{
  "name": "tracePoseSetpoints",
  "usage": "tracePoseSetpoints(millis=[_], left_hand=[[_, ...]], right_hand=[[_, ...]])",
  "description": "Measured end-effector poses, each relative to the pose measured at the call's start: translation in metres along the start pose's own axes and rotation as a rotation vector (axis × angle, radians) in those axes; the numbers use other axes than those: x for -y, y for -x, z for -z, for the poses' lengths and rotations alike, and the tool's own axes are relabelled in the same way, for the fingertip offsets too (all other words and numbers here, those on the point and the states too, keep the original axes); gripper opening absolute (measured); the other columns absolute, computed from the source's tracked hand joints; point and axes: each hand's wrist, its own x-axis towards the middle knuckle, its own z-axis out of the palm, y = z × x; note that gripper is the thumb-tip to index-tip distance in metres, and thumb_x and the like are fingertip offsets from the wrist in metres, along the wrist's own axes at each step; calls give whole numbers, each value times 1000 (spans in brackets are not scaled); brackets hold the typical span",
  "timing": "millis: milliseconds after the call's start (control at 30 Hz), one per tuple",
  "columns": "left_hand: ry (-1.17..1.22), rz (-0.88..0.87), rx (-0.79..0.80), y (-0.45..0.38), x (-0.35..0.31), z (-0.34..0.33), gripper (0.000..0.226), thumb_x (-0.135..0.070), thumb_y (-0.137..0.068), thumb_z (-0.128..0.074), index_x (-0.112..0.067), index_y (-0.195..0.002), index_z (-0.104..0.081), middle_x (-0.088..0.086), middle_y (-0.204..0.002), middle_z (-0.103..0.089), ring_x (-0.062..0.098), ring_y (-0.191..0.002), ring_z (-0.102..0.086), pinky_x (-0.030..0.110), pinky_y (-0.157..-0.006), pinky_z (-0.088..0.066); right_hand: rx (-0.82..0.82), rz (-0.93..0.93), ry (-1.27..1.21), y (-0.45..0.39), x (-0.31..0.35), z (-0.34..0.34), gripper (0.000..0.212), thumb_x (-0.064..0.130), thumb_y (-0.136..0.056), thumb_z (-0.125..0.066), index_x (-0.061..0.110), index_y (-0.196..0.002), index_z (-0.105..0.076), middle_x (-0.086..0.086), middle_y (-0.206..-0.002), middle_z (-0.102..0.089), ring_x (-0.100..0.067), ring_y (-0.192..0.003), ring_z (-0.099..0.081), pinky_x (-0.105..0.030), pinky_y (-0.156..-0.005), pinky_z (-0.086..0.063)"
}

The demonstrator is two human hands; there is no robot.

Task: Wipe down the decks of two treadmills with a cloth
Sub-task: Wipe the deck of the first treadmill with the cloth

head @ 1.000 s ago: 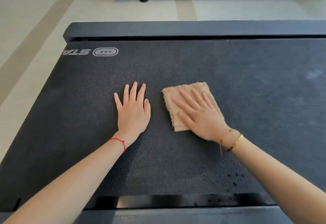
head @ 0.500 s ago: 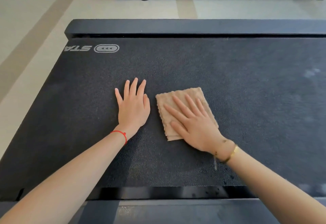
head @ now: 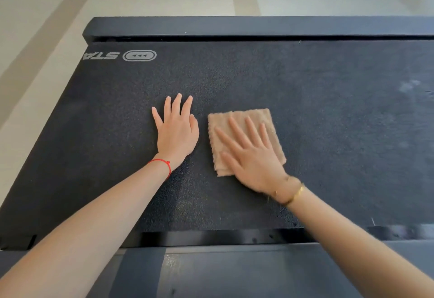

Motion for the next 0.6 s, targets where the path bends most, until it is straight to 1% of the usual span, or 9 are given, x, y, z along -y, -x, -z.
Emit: tracePoseSetpoints(millis=[100,200,267,367,400,433,500,600], left_hand=[[13,-3,6,3,0,1,52,-27,-103,-32,-24,-155,-27,5,-163,-23,27,-152,-11,61,-120,-5],[20,-13,23,6,-1,4,52,-26,-104,-31,-22,-155,-27,5,-163,-22,27,-152,-10,60,-120,-6],[27,-21,41,8,-1,7,51,-25,-104,-30,-22,-155,-26,5,-164,-20,27,-152,-9,60,-121,-5],[41,-44,65,15,-2,9,51,-26,-105,-30,-21,-155,-26,5,-164,-18,27,-153,-8,62,-120,-4],[48,-57,68,17,-3,9,51,-25,-105,-30,-21,-155,-26,5,-164,-18,27,-153,-8,62,-120,-3],[55,-69,71,19,-4,9,51,-25,-105,-31,-21,-155,-26,5,-164,-18,27,-153,-8,63,-120,-3],[71,-86,70,21,-9,9,51,-24,-104,-32,-20,-155,-27,5,-164,-19,27,-153,-8,64,-119,-2],[94,-137,63,22,-22,10,51,-23,-104,-32,-20,-155,-27,6,-163,-21,27,-153,-9,66,-118,-3]], right_hand=[[0,92,-10,43,27,-10,56,56,-102,-14,45,-156,-5,7,-167,0,-35,-152,6,-55,-122,6],[-13,67,2,71,18,-13,54,57,-103,-15,46,-155,-7,10,-166,-2,-30,-153,4,-51,-123,3],[-29,-34,29,76,-3,-9,55,59,-101,-12,49,-154,-7,12,-166,0,-29,-153,2,-49,-123,4],[-39,-323,8,63,-35,3,56,58,-98,-10,50,-153,-3,9,-166,0,-31,-153,5,-51,-122,5],[-31,-388,-9,59,-38,7,57,58,-98,-12,50,-153,-1,7,-167,1,-31,-152,7,-51,-122,6],[-21,-406,-15,57,-35,8,57,57,-99,-12,50,-153,2,6,-167,2,-33,-152,9,-52,-121,8],[2,-320,-3,62,-15,4,56,55,-100,-10,49,-153,4,6,-167,5,-34,-152,11,-53,-120,10],[35,-102,34,86,28,-9,57,56,-100,-11,47,-155,2,9,-166,6,-34,-152,10,-54,-121,9]])
